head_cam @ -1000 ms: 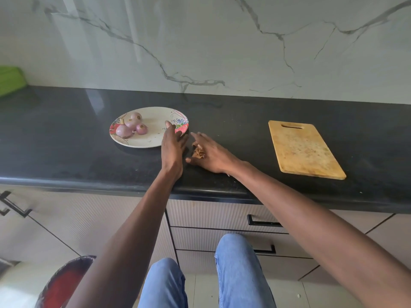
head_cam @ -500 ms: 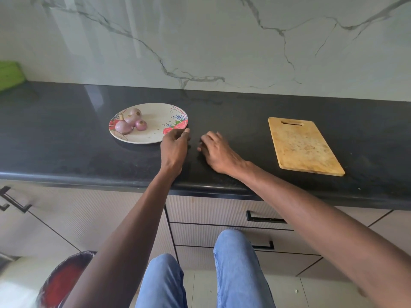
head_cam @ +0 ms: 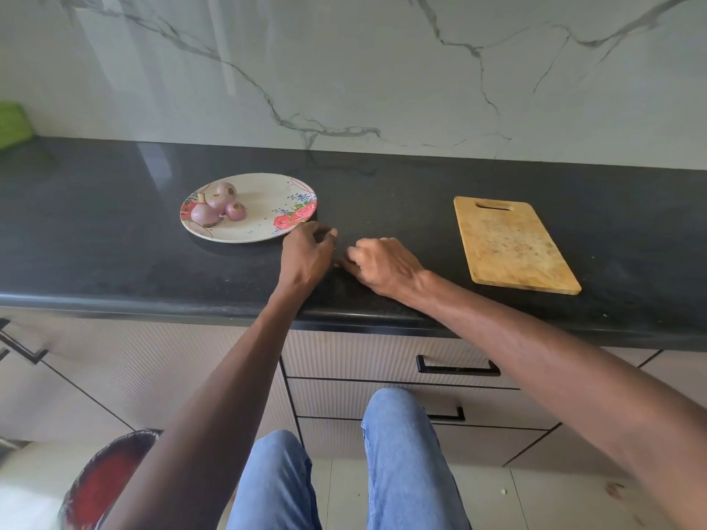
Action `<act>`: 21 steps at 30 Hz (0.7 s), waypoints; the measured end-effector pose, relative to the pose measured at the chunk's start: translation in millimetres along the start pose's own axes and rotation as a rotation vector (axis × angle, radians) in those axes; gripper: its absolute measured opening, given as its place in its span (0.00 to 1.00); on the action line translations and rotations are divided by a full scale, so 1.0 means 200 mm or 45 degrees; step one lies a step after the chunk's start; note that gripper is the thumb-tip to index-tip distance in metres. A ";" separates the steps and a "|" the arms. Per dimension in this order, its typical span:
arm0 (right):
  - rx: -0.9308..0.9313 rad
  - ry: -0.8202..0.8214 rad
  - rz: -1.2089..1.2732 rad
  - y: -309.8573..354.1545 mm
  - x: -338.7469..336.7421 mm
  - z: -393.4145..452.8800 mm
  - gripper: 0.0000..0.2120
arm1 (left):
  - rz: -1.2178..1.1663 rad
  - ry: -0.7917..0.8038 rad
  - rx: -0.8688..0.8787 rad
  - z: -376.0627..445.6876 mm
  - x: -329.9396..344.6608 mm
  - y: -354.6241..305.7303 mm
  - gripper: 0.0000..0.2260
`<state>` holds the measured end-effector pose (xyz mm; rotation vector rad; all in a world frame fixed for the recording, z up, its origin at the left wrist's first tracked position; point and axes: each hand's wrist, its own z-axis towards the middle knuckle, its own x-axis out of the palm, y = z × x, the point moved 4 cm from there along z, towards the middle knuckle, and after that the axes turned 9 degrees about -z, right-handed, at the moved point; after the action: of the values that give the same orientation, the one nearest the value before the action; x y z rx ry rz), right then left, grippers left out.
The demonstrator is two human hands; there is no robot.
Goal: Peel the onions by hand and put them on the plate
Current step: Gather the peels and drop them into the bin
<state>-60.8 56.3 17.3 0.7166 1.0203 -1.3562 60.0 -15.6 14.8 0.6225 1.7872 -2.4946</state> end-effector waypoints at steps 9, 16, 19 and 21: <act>0.264 0.271 0.045 0.00 -0.02 0.02 0.14 | 0.021 0.011 -0.028 -0.01 0.00 -0.01 0.12; 1.188 0.058 0.864 -0.15 -0.03 0.07 0.11 | -0.437 -0.026 -0.276 -0.05 -0.08 -0.01 0.08; 1.530 -0.086 1.700 -0.16 -0.02 0.09 0.13 | -0.879 -0.020 -0.459 -0.08 -0.16 -0.03 0.05; 1.503 -0.055 2.011 -0.04 -0.04 0.14 0.14 | -1.055 -0.016 -0.554 -0.10 -0.25 -0.03 0.06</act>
<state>-63.3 32.8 36.9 1.7693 -0.6244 -0.3398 110.4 -5.6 30.4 -0.2158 2.8912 -2.2751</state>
